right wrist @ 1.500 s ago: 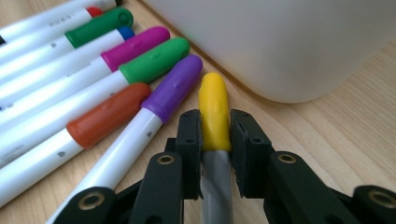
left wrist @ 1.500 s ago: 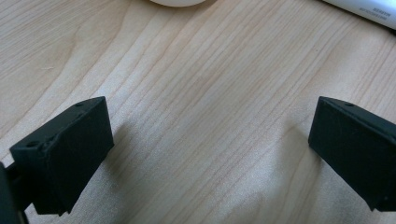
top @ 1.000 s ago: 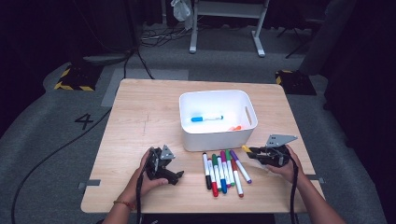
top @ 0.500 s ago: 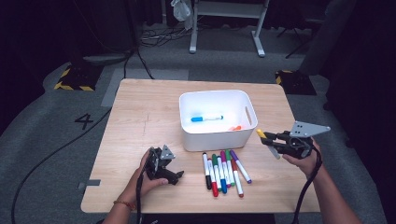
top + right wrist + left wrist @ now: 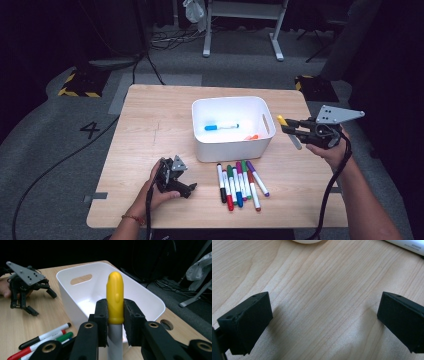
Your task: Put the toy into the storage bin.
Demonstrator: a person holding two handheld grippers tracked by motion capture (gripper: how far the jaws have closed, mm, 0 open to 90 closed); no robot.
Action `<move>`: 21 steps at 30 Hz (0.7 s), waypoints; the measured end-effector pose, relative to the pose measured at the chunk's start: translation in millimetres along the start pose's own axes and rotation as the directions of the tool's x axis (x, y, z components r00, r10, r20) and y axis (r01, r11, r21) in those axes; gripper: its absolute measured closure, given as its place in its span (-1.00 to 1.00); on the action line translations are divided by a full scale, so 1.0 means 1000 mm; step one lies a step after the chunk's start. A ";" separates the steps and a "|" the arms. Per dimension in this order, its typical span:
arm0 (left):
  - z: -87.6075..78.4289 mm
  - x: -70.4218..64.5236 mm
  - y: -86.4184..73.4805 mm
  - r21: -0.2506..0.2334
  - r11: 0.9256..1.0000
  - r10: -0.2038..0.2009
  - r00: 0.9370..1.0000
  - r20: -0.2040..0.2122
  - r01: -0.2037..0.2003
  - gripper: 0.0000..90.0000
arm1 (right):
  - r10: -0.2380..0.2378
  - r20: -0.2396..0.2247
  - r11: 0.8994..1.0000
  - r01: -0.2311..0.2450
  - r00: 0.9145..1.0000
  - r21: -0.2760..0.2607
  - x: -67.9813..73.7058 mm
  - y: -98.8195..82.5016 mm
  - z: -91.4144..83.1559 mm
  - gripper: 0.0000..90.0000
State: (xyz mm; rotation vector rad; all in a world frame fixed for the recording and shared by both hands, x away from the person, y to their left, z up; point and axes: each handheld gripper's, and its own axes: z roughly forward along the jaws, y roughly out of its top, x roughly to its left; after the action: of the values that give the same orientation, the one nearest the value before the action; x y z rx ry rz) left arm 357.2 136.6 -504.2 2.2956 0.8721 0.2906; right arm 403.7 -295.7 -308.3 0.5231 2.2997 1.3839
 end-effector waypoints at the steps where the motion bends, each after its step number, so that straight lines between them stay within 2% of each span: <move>1: 0.000 0.000 0.000 0.001 1.000 0.000 1.000 -0.001 0.000 -1.00 | -0.002 -0.002 1.000 0.002 1.000 -0.004 -0.001 0.003 0.002 0.67; 8: 0.000 0.000 0.000 -0.001 1.000 0.000 1.000 -0.001 0.000 -1.00 | -0.026 -0.020 1.000 0.026 0.999 -0.010 -0.004 0.022 0.015 0.67; 14: 0.000 0.000 0.000 0.000 1.000 0.000 1.000 0.000 0.000 -1.00 | -0.051 -0.027 0.999 0.051 0.998 0.007 -0.003 0.037 0.032 0.67; 17: 0.000 0.000 0.000 0.000 1.000 0.000 1.000 0.000 0.000 -1.00 | -0.066 -0.042 0.998 0.067 0.997 0.013 -0.003 0.044 0.042 0.67; 21: 0.000 0.000 0.000 0.000 1.000 0.000 1.000 0.000 0.000 -1.00 | -0.074 -0.087 0.997 0.076 0.994 0.023 -0.002 0.049 0.059 0.67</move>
State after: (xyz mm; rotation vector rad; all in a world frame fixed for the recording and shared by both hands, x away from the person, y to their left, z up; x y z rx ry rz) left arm 357.2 136.6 -504.2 2.2956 0.8720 0.2902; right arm 441.2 -231.8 -289.8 0.3882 2.3829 1.3674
